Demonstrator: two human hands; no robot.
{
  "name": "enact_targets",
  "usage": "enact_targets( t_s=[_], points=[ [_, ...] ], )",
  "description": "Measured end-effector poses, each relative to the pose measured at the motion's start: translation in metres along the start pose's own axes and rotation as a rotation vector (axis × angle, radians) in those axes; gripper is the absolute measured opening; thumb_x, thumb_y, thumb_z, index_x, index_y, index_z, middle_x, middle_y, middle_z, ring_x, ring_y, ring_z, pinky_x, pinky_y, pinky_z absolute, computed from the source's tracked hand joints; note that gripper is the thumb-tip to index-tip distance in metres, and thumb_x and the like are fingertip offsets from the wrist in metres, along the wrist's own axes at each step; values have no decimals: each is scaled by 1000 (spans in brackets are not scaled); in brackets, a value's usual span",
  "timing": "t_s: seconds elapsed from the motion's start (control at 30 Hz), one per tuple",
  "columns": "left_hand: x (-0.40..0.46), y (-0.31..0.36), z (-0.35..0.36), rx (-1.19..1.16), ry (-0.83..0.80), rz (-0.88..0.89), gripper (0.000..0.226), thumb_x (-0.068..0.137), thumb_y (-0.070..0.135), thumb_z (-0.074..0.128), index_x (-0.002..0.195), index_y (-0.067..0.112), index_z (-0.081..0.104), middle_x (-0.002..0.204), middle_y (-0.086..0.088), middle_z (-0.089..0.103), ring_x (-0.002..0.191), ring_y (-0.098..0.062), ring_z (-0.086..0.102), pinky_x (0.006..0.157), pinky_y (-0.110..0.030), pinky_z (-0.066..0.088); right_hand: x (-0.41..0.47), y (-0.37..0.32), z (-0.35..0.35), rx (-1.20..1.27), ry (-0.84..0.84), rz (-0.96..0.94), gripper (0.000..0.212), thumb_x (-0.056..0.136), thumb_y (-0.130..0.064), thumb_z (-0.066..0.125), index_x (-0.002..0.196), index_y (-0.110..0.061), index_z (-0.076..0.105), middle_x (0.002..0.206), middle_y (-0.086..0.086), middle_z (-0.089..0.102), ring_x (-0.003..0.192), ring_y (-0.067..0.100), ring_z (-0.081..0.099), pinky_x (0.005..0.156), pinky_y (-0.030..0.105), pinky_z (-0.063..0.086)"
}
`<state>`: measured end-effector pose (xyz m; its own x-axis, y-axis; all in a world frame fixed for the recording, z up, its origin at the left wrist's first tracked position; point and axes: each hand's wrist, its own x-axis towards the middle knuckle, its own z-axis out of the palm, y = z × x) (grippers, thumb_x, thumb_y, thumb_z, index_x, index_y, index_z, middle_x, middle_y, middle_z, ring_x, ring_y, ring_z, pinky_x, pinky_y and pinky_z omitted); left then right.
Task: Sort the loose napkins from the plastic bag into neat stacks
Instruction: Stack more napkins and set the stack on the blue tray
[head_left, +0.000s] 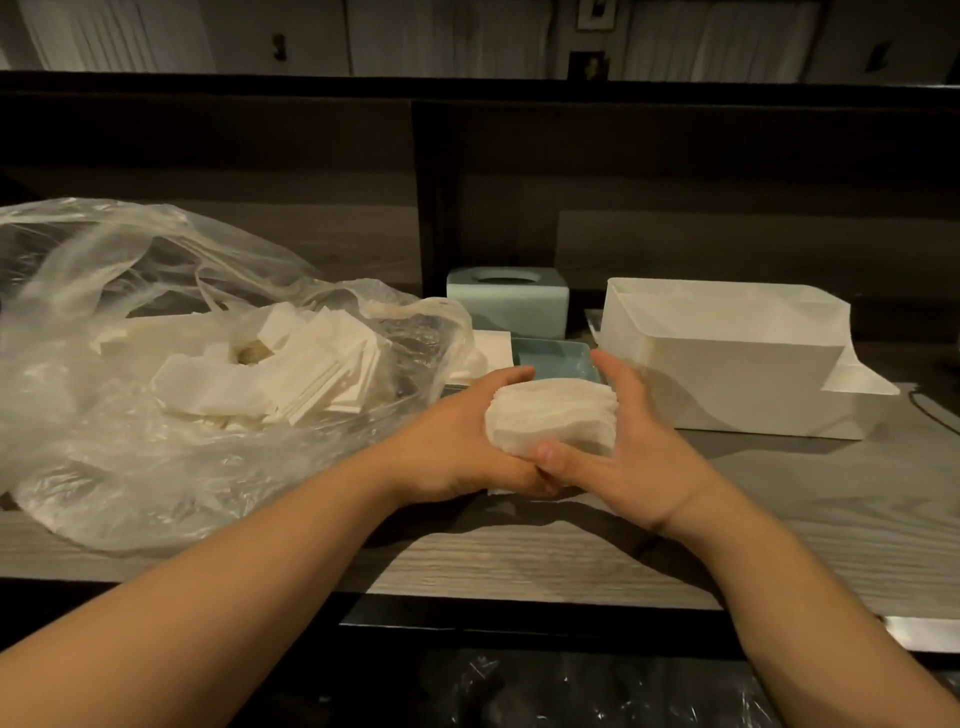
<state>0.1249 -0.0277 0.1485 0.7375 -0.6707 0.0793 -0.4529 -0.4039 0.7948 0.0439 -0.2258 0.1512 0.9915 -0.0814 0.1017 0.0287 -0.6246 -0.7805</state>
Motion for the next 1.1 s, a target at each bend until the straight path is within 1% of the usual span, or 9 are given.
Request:
enact_targets(
  t_s=[0.13, 0.23, 0.3, 0.47, 0.6, 0.7, 0.8, 0.93, 1.1],
  points=[
    [0, 0, 1, -39, 116, 59, 65, 84, 34, 85, 142, 30, 55, 122, 12, 70, 109, -5, 67, 99, -38, 56, 1, 2, -1, 89, 24, -25, 106, 77, -42, 84, 156, -40, 12, 143, -7, 43, 119, 13, 54, 103, 31, 49],
    [-2, -4, -4, -80, 143, 48, 49, 84, 28, 85, 129, 29, 66, 112, 8, 74, 102, -10, 71, 96, -42, 57, 4, 7, -1, 65, 86, -30, 60, 84, -24, 81, 134, -31, 47, 118, -14, 61, 98, 3, 61, 78, 12, 48],
    [-5, -4, -8, -58, 128, 26, 52, 80, 34, 88, 127, 33, 66, 112, 11, 73, 102, -7, 70, 94, -38, 58, 5, 7, -1, -25, 118, -56, 33, 86, -20, 77, 114, -28, 61, 103, -14, 67, 93, 2, 63, 73, 13, 48],
    [-4, -8, -7, -128, 242, 3, 41, 81, 31, 87, 119, 28, 70, 102, 10, 77, 93, -5, 72, 85, -28, 59, 6, 6, 2, -48, 290, -5, 35, 85, -36, 78, 110, -31, 54, 91, -8, 61, 78, 7, 57, 67, 22, 45],
    [-5, -10, -10, -51, 201, -14, 60, 75, 37, 91, 128, 36, 62, 111, 14, 72, 99, 0, 68, 89, -23, 55, 5, 7, 5, -163, 346, -20, 20, 90, -40, 71, 93, -26, 58, 74, -5, 60, 69, 7, 54, 60, 22, 38],
    [-6, -7, -10, -6, 183, 7, 56, 76, 36, 90, 123, 36, 61, 109, 15, 71, 97, 3, 66, 86, -22, 54, 6, 8, 5, -182, 315, -38, 22, 89, -39, 72, 97, -28, 56, 85, -9, 59, 77, 8, 54, 64, 20, 38],
    [-5, -7, -9, 15, 221, 26, 43, 79, 30, 87, 111, 37, 60, 104, 14, 71, 94, 0, 66, 86, -32, 56, 5, 7, 7, -222, 373, -210, 48, 83, -39, 75, 121, -32, 47, 116, -9, 50, 107, 12, 48, 92, 27, 42],
    [-8, -3, -9, -8, 196, 92, 36, 78, 22, 87, 104, 30, 64, 97, 8, 73, 89, -9, 69, 81, -39, 59, 3, -1, 13, -378, 275, -383, 75, 80, -43, 64, 149, -33, 36, 143, -8, 42, 134, 13, 32, 106, 34, 22],
    [-9, 0, -11, -148, 254, 112, 53, 76, 18, 90, 113, 33, 56, 103, 10, 69, 92, -4, 69, 77, -27, 60, 8, -5, 15, -303, 254, -362, 36, 90, -25, 69, 119, -41, 56, 108, -24, 53, 109, 8, 49, 96, 38, 37]
  ],
)
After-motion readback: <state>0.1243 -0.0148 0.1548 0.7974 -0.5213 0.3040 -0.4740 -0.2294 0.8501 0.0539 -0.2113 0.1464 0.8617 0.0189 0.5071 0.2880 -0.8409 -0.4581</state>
